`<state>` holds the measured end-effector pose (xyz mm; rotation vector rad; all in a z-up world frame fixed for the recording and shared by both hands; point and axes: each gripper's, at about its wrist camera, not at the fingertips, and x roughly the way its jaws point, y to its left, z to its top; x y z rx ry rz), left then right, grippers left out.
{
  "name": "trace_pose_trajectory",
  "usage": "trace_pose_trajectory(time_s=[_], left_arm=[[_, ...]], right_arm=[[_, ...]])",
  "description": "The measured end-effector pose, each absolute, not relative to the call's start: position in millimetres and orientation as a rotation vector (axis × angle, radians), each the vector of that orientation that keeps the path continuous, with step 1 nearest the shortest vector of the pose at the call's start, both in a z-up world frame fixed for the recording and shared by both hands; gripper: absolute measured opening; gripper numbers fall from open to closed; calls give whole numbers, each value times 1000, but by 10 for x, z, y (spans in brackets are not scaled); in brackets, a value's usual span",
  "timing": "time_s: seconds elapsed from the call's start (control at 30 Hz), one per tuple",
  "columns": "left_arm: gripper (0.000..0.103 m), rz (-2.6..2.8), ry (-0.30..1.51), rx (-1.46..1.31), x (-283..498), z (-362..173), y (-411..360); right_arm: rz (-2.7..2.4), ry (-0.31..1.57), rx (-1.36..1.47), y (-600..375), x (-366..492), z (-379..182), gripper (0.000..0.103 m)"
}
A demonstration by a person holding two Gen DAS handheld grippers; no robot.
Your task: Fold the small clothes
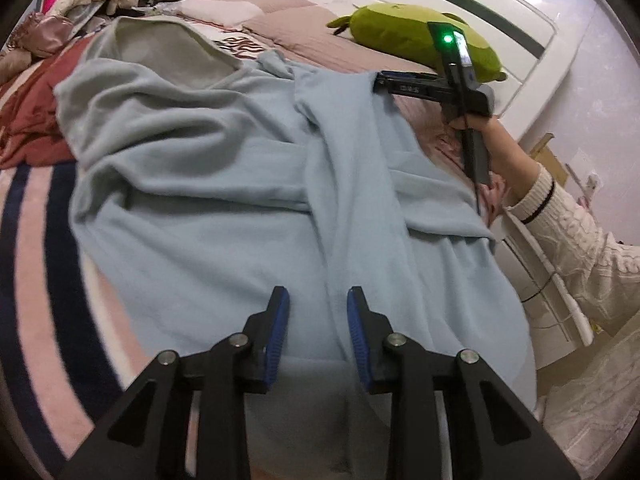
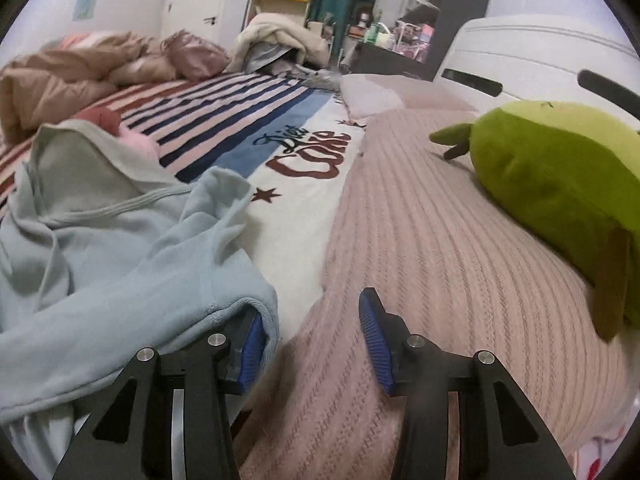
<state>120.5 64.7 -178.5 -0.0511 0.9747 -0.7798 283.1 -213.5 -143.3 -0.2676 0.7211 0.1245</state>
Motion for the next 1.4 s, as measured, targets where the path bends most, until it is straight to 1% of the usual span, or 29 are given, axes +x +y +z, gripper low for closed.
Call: trace_pose_trajectory(time_s=[0.1, 0.13, 0.23, 0.27, 0.3, 0.4, 0.5, 0.57, 0.6, 0.63, 0.77, 0.9, 0.97, 1.0, 1.03, 1.07, 1.13, 1.23, 1.4], left_arm=[[26, -813, 978, -2, 1126, -1772, 510], [27, -814, 975, 26, 1092, -1768, 455], [26, -807, 963, 75, 1038, -1754, 359], [21, -792, 964, 83, 1033, -1745, 347], [6, -779, 964, 94, 1027, -1746, 358], [5, -643, 931, 157, 1047, -1610, 459], [6, -518, 863, 304, 984, -1458, 480], [15, -588, 900, 275, 962, -1467, 472], [27, -640, 927, 262, 938, -1507, 449], [36, -692, 952, 262, 893, -1561, 413], [47, -749, 967, 322, 725, -1634, 324], [59, -754, 934, 195, 765, -1429, 578], [59, -690, 915, 178, 830, -1392, 673], [58, -654, 916, 157, 895, -1394, 744], [53, -634, 924, 124, 970, -1406, 813], [48, -623, 932, 84, 1059, -1431, 878], [32, -612, 945, 17, 1190, -1499, 961], [19, -625, 968, -57, 1378, -1619, 985], [18, -737, 982, -119, 1514, -1764, 798]], right_arm=[[130, 725, -277, -2093, 2797, -1437, 42], [138, 730, -281, -2071, 2792, -1437, 42], [162, 737, -265, -2063, 2773, -1435, 42], [164, 737, -258, -2069, 2767, -1436, 42], [166, 736, -252, -2082, 2753, -1432, 42], [166, 729, -246, -2111, 2713, -1414, 42], [167, 722, -243, -2138, 2657, -1377, 42], [173, 724, -242, -2144, 2633, -1368, 43], [176, 728, -246, -2139, 2617, -1372, 43], [180, 733, -252, -2135, 2602, -1382, 43], [205, 750, -252, -2147, 2481, -1401, 43], [265, 731, -240, -2145, 2193, -1255, 45], [353, 735, -218, -2076, 2045, -1171, 49], [441, 759, -181, -2021, 1976, -1148, 51], [530, 797, -137, -1959, 1940, -1156, 55], [616, 840, -85, -1903, 1924, -1183, 55], [722, 925, 16, -1766, 1926, -1293, 55], [808, 1027, 170, -1610, 2053, -1509, 55], [733, 1079, 221, -1469, 2310, -1787, 55]])
